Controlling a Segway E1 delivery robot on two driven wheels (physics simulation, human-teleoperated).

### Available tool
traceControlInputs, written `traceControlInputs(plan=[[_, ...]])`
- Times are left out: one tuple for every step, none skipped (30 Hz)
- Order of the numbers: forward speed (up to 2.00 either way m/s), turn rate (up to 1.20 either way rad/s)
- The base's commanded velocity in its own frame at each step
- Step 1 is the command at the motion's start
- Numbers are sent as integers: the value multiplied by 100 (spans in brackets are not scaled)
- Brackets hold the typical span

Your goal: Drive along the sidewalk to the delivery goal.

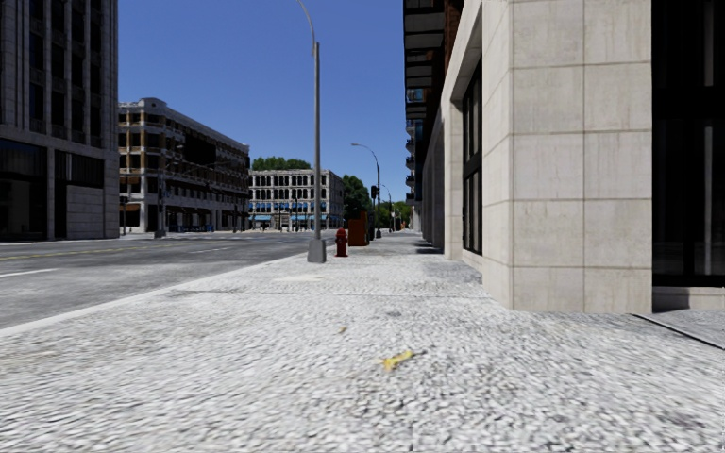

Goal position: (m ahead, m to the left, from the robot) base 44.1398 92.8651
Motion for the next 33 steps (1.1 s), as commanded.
traceControlInputs(plan=[[200, -19], [200, -34], [200, -39], [200, -40], [200, -40], [200, -40], [200, -39], [200, -21], [200, -5], [200, -5], [200, 0], [200, 0], [200, 0], [200, 0], [200, 0], [200, 0], [200, 0], [200, 0], [200, 0], [200, 0], [200, 0], [200, 0], [200, 0], [200, 0], [200, 0], [200, 0], [200, -14], [197, -37], [195, -48], [195, -48], [195, -50], [195, -51], [194, -44]])
